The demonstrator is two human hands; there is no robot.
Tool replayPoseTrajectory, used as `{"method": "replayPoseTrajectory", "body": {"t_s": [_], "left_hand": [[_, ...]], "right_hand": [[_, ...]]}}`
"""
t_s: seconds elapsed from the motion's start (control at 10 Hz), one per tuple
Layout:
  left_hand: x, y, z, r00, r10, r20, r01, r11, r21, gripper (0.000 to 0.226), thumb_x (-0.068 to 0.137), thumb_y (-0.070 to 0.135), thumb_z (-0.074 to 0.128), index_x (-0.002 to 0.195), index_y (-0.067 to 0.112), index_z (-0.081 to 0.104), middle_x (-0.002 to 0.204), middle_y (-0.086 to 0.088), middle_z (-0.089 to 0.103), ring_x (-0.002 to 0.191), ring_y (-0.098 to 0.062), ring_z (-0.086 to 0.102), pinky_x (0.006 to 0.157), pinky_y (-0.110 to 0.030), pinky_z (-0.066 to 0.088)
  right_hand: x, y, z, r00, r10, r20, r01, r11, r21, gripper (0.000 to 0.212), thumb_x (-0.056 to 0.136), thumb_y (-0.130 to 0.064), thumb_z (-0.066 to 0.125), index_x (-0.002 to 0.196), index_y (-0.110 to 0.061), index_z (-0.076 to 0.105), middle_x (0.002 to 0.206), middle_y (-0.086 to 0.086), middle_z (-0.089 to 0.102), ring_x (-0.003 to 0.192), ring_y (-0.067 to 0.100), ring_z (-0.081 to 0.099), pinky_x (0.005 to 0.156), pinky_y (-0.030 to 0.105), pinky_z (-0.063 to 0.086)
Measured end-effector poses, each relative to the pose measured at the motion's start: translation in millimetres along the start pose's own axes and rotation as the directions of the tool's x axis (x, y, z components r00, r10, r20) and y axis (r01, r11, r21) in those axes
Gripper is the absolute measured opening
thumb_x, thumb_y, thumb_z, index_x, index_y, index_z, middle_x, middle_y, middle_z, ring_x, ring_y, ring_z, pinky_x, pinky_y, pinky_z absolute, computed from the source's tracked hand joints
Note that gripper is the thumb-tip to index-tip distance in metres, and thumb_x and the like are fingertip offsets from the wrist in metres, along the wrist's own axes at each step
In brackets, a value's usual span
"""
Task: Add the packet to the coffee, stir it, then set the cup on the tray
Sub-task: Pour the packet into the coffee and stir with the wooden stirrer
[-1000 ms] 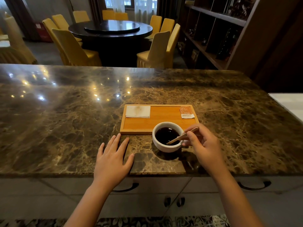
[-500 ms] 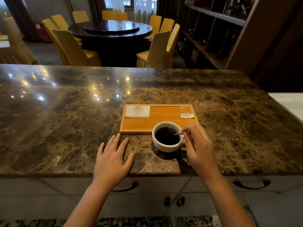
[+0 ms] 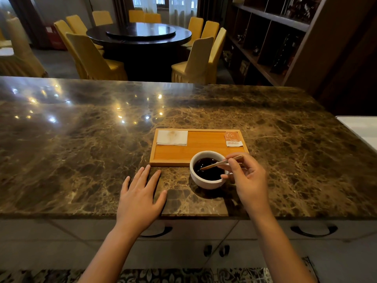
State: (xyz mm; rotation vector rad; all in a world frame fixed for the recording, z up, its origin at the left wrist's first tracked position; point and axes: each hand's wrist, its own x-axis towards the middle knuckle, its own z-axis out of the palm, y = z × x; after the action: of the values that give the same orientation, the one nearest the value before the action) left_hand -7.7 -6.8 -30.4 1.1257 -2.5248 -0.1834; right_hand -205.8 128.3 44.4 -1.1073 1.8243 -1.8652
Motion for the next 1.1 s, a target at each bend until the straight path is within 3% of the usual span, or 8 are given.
{"method": "replayPoseTrajectory", "body": {"t_s": [0.2, 0.3, 0.4, 0.5, 0.6, 0.7, 0.9, 1.1], "left_hand": [[0, 1, 0, 1.0, -0.006, -0.004, 0.006, 1.0, 0.001, 0.064, 0.084, 0.057, 0.024, 0.136, 0.023, 0.039, 0.146, -0.009, 0.032, 0.135, -0.02, 0.021, 0.109, -0.049, 0.016], [0, 1, 0, 1.0, -0.004, -0.006, 0.004, 1.0, 0.003, 0.064, 0.084, 0.057, 0.024, 0.136, 0.022, 0.039, 0.146, -0.009, 0.033, 0.135, -0.02, 0.021, 0.108, -0.05, 0.017], [1, 1, 0, 1.0, -0.002, -0.008, 0.002, 1.0, 0.005, 0.064, 0.084, 0.057, 0.025, 0.135, 0.022, 0.04, 0.145, -0.01, 0.034, 0.135, -0.021, 0.022, 0.108, -0.05, 0.018], [1, 1, 0, 1.0, -0.004, -0.008, 0.004, 1.0, 0.002, 0.064, 0.084, 0.057, 0.025, 0.136, 0.022, 0.04, 0.145, -0.009, 0.034, 0.135, -0.02, 0.022, 0.108, -0.05, 0.018], [0, 1, 0, 1.0, -0.004, -0.009, 0.004, 1.0, -0.002, 0.064, 0.084, 0.057, 0.024, 0.136, 0.022, 0.04, 0.145, -0.01, 0.034, 0.135, -0.02, 0.022, 0.108, -0.05, 0.017], [0, 1, 0, 1.0, -0.003, -0.009, 0.003, 1.0, 0.001, 0.064, 0.084, 0.057, 0.024, 0.136, 0.022, 0.039, 0.145, -0.01, 0.033, 0.135, -0.02, 0.022, 0.108, -0.049, 0.017], [0, 1, 0, 1.0, -0.004, -0.005, 0.004, 1.0, 0.004, 0.065, 0.084, 0.057, 0.024, 0.136, 0.023, 0.039, 0.146, -0.009, 0.033, 0.135, -0.02, 0.021, 0.108, -0.049, 0.016], [0, 0, 1, 1.0, -0.005, -0.008, 0.005, 1.0, 0.003, 0.064, 0.084, 0.057, 0.024, 0.136, 0.023, 0.039, 0.146, -0.009, 0.033, 0.135, -0.02, 0.021, 0.108, -0.05, 0.017]], "right_hand": [[-1, 4, -9, 0.97, -0.23, 0.078, 0.242, 0.89, -0.387, 0.009, 0.092, -0.01, 0.051, 0.093, -0.012, 0.06, 0.087, 0.001, 0.06, 0.08, 0.007, 0.058, 0.064, 0.017, 0.051], [-3, 1, -13, 0.955, -0.268, 0.124, 0.295, 0.848, -0.441, 0.01, 0.091, -0.014, 0.046, 0.092, -0.014, 0.056, 0.086, -0.002, 0.055, 0.079, 0.002, 0.053, 0.064, 0.011, 0.044], [-5, -4, -15, 0.956, -0.256, 0.142, 0.292, 0.842, -0.453, 0.01, 0.09, -0.014, 0.044, 0.089, -0.016, 0.053, 0.082, -0.002, 0.054, 0.076, 0.004, 0.051, 0.061, 0.012, 0.042], [-5, -6, -16, 0.968, -0.212, 0.13, 0.248, 0.87, -0.427, 0.011, 0.092, -0.016, 0.044, 0.087, -0.016, 0.054, 0.079, 0.0, 0.058, 0.072, 0.009, 0.056, 0.059, 0.025, 0.049], [-1, -10, -12, 0.989, -0.079, 0.124, 0.109, 0.958, -0.266, 0.012, 0.093, -0.011, 0.051, 0.088, -0.015, 0.061, 0.083, 0.002, 0.066, 0.078, 0.016, 0.065, 0.062, 0.034, 0.057], [4, -12, -5, 0.993, -0.019, 0.117, 0.034, 0.992, -0.123, 0.014, 0.091, -0.008, 0.053, 0.087, -0.016, 0.063, 0.087, 0.001, 0.067, 0.083, 0.012, 0.068, 0.065, 0.027, 0.059], [12, -8, -4, 0.985, -0.152, 0.077, 0.168, 0.941, -0.293, 0.01, 0.091, -0.006, 0.053, 0.09, -0.012, 0.062, 0.086, 0.003, 0.064, 0.08, 0.006, 0.063, 0.062, 0.009, 0.049], [3, -4, -13, 0.956, -0.253, 0.145, 0.292, 0.838, -0.461, 0.007, 0.091, -0.011, 0.051, 0.091, -0.015, 0.057, 0.086, -0.001, 0.058, 0.079, 0.004, 0.055, 0.061, 0.016, 0.048]]}}
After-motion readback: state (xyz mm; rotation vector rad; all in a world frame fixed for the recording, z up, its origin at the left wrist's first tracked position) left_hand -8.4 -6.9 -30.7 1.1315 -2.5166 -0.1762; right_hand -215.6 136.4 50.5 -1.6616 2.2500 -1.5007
